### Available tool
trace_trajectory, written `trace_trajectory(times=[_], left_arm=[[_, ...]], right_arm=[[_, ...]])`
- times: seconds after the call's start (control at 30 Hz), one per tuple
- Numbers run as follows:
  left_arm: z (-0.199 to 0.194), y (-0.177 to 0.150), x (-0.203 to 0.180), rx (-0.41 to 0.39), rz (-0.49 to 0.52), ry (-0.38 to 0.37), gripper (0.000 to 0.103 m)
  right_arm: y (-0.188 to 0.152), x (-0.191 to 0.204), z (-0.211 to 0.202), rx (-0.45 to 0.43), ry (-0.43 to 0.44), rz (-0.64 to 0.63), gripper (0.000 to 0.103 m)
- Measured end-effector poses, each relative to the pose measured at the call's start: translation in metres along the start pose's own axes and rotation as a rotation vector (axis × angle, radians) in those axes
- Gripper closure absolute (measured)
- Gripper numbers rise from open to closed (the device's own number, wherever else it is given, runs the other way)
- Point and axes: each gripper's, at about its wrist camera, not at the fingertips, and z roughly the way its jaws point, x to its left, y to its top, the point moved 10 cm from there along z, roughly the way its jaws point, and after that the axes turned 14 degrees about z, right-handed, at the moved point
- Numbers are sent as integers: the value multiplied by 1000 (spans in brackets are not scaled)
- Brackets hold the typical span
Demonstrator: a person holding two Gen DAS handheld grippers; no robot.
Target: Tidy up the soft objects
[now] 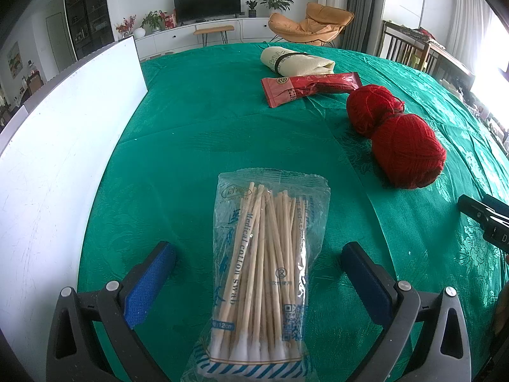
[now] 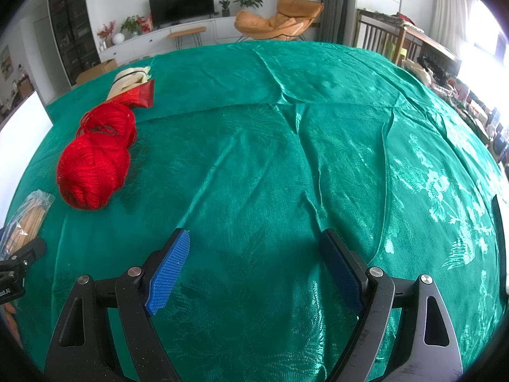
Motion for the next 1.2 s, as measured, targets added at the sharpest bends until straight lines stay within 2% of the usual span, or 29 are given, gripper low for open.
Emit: trace_trajectory(times=[0.63, 0.83, 0.9, 0.97, 1.03, 1.1, 1.13, 1.2], left_arm=[[0, 0, 0, 0, 0, 0, 0], [0, 0, 0, 0, 0, 0, 0], [0, 0, 0, 0, 0, 0, 0], [0, 0, 0, 0, 0, 0, 0], [0, 0, 0, 0, 0, 0, 0], [0, 0, 0, 0, 0, -1, 0], [1, 0, 0, 0, 0, -1, 0], [1, 0, 0, 0, 0, -1, 0]], right_arm=[[-1, 1, 0, 3, 6, 1, 15], [-3, 6, 2, 34, 37, -53, 13], [2, 5, 1, 64, 39, -45, 14], [22, 13, -8, 45, 73, -11, 14], [54, 43, -17, 11, 136, -41, 14], [81, 87, -23, -28, 195, -146, 14], [93, 124, -18, -31, 220, -270, 14], [97, 170, 1, 4, 205, -476, 16]])
